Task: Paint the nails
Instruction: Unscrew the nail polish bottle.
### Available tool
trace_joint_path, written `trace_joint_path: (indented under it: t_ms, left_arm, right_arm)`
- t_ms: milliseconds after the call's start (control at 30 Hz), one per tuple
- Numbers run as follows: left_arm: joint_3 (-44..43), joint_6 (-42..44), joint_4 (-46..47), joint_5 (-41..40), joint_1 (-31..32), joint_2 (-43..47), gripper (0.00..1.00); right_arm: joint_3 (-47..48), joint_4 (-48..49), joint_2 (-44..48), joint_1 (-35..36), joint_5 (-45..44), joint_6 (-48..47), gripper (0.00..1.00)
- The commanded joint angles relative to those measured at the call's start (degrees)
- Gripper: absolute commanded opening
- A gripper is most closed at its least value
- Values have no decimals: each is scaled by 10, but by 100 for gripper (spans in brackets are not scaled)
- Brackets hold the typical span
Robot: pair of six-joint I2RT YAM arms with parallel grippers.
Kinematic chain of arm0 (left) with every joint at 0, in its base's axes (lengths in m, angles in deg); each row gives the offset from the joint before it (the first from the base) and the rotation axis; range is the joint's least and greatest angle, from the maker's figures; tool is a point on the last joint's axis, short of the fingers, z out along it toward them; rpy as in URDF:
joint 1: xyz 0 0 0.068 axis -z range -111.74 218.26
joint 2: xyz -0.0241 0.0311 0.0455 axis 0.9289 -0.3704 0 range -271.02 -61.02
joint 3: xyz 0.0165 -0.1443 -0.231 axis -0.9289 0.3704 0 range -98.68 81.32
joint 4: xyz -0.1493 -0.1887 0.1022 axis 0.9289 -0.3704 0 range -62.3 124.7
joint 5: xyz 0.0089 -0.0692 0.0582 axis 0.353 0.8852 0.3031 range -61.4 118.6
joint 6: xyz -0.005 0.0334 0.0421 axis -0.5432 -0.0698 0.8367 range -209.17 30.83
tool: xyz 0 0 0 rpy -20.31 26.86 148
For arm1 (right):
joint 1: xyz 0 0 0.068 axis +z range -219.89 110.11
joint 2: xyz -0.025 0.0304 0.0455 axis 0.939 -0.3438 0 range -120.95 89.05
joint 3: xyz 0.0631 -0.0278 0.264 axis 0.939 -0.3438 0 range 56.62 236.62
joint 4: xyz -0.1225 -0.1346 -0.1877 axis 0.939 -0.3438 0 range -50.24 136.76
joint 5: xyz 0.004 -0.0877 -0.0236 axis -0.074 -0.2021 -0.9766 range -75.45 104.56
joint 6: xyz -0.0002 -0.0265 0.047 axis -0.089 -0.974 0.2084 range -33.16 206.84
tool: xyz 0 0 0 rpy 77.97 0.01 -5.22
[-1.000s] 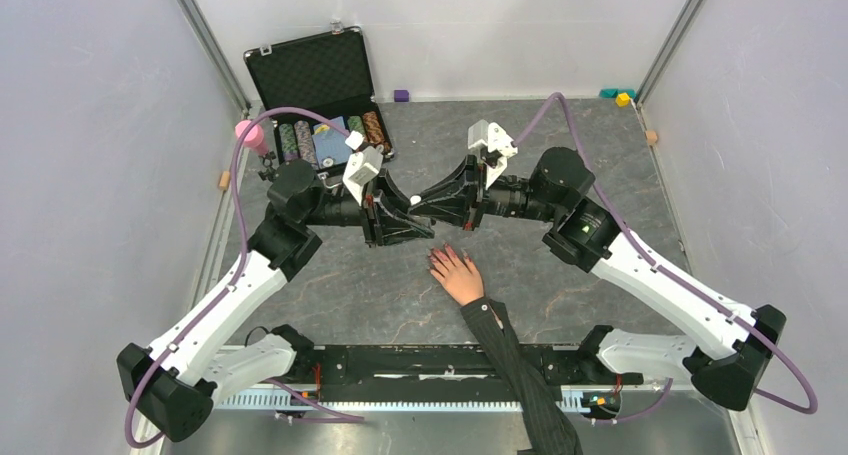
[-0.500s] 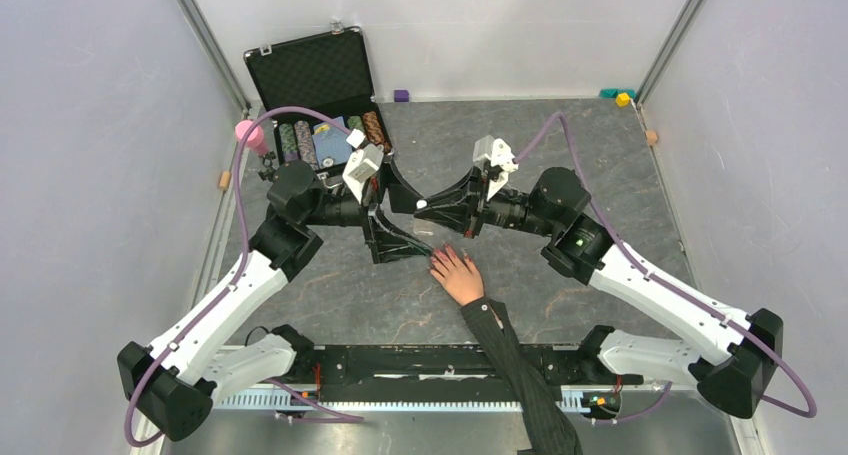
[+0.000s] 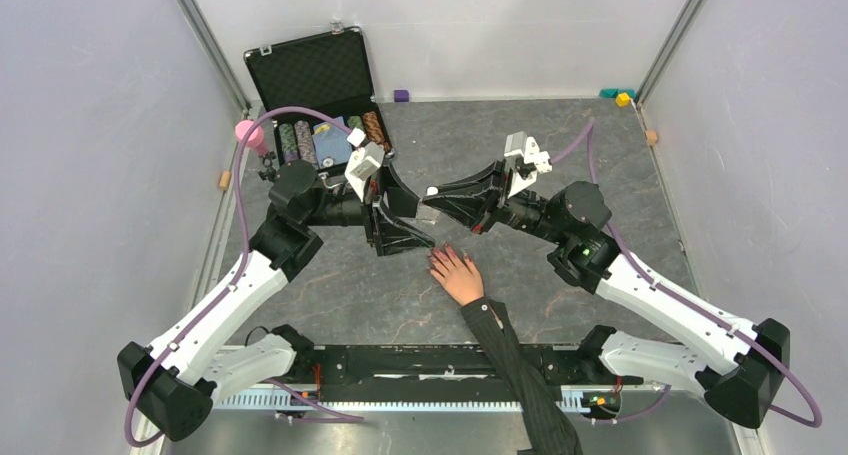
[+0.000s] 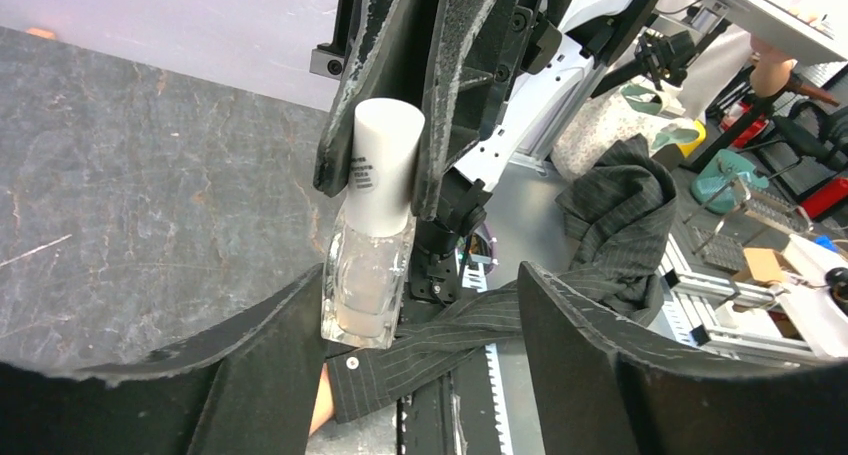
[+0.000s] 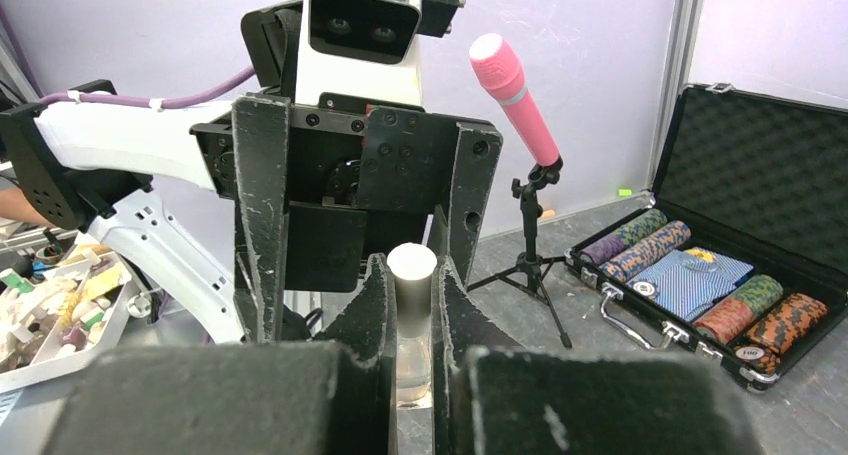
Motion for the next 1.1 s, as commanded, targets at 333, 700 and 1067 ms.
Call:
trace_joint_path:
  t_ms: [333, 700, 1067]
  left_arm:
    - [-7, -26, 44, -15, 1, 8, 55]
    - [-4, -33, 52, -19, 1, 6, 45]
    - [1, -44, 66, -29, 1, 8, 31]
  right_arm:
    - [2, 67, -15, -1, 16, 33, 0]
    - [7, 59, -28, -1, 19, 32, 0]
    - [11, 34, -32, -1, 9, 20, 0]
